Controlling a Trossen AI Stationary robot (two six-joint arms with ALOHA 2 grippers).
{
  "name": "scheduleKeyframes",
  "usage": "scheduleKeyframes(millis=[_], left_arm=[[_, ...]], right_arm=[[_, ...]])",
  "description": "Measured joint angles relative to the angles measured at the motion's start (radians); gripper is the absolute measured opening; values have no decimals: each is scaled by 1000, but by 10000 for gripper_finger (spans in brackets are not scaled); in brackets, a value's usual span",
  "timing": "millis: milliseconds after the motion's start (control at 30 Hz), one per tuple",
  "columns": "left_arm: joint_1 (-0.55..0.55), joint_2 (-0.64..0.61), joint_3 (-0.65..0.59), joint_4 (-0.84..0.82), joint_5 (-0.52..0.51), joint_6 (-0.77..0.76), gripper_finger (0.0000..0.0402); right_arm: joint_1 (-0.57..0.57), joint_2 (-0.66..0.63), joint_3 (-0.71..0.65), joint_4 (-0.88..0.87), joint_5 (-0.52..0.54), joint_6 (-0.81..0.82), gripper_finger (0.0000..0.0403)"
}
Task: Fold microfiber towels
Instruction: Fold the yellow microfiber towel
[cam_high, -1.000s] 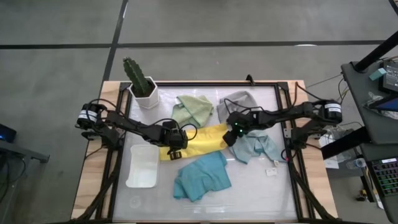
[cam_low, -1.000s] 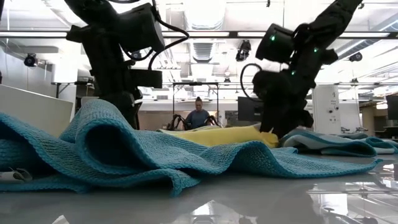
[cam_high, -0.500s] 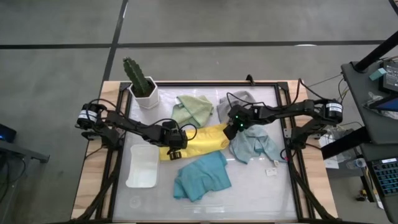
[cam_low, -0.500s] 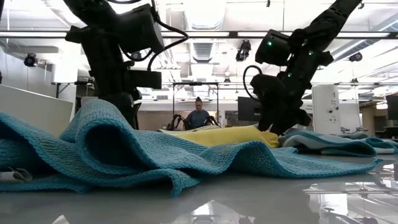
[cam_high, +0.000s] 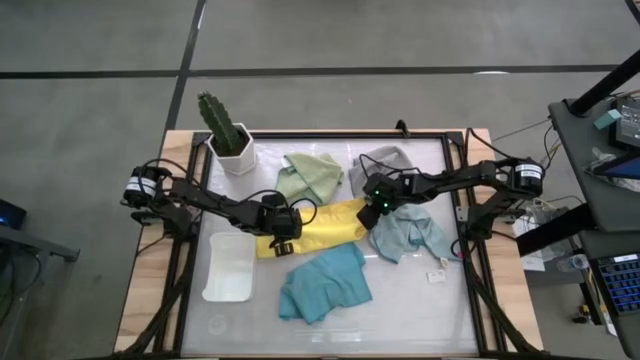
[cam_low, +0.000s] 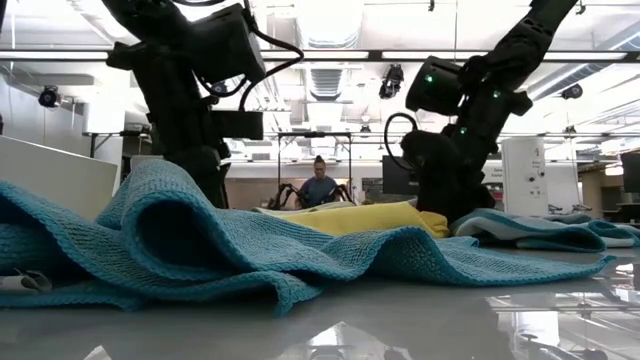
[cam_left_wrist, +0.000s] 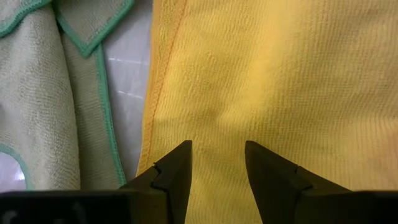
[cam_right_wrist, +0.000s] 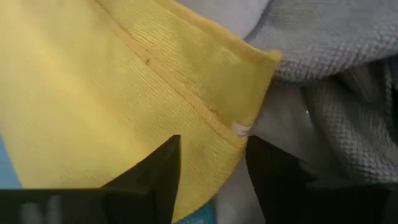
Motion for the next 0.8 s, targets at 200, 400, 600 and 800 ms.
scheduleKeyframes(millis=[200,400,600,800], left_arm=[[0,0,1,0,-8,0,134],[0,0,-2,-2,-10,0,134],[0,0,-4,-5,-10,0,134],[0,-5,10,-29,-10,35,134]], right_arm=[[0,-1,0,1,0,-14,81],[0,-12,2,-12,-4,-39,16],[0,-65,4,-57,-3,-45,9],[0,-133,4,-109,1,-55,9]])
